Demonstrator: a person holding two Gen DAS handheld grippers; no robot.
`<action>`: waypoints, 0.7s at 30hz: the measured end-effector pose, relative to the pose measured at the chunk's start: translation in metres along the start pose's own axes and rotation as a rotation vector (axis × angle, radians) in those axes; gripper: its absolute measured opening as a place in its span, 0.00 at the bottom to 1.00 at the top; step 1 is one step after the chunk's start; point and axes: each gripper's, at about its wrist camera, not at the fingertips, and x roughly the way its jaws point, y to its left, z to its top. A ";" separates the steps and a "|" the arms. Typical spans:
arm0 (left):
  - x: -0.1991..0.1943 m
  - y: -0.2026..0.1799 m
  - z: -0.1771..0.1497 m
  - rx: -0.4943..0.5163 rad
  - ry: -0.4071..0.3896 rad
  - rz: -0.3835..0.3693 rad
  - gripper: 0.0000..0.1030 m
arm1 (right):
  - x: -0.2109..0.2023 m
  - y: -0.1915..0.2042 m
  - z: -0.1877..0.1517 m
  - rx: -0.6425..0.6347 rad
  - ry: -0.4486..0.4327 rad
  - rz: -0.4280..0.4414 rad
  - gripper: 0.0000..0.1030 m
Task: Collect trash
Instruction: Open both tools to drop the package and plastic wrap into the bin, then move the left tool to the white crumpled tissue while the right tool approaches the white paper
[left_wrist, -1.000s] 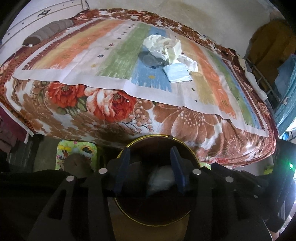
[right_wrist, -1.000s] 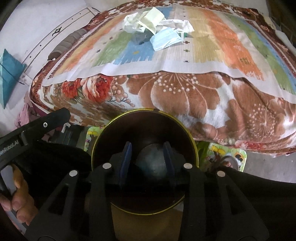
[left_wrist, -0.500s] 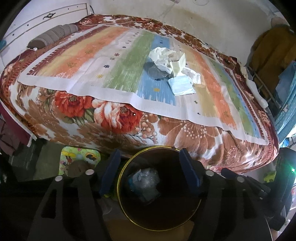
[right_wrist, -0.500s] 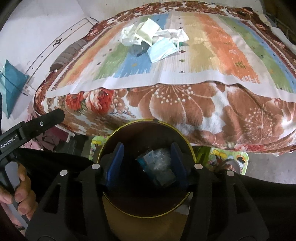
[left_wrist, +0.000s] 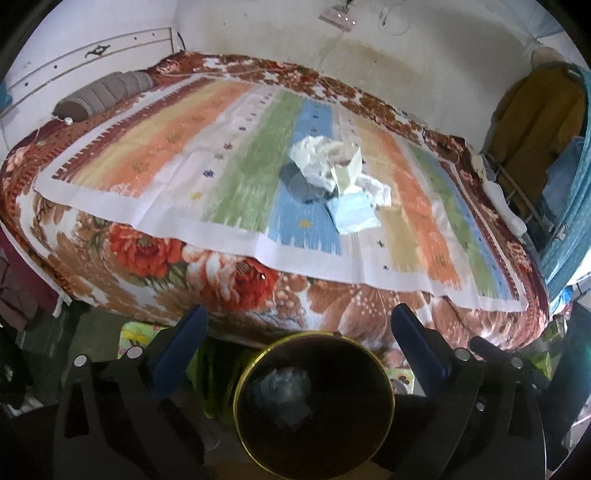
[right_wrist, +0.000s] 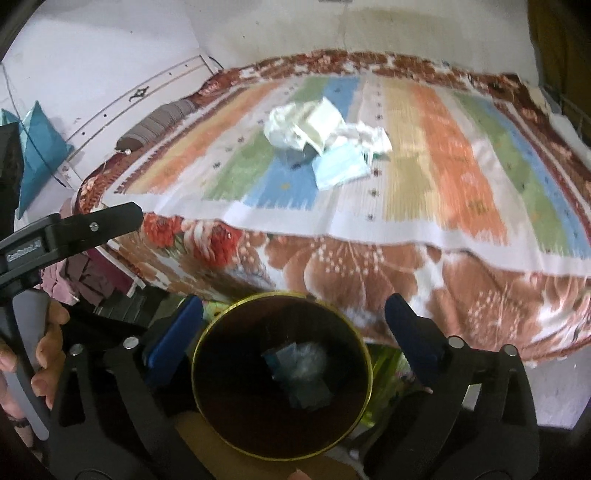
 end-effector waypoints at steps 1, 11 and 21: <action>0.000 0.001 0.002 0.000 0.000 -0.007 0.94 | -0.001 0.000 0.002 -0.003 -0.009 0.002 0.91; -0.003 -0.006 0.034 0.079 -0.106 0.069 0.94 | -0.003 -0.001 0.023 -0.016 -0.061 0.032 0.91; 0.010 -0.003 0.067 0.066 -0.101 -0.021 0.94 | 0.007 -0.012 0.053 -0.019 -0.082 -0.026 0.91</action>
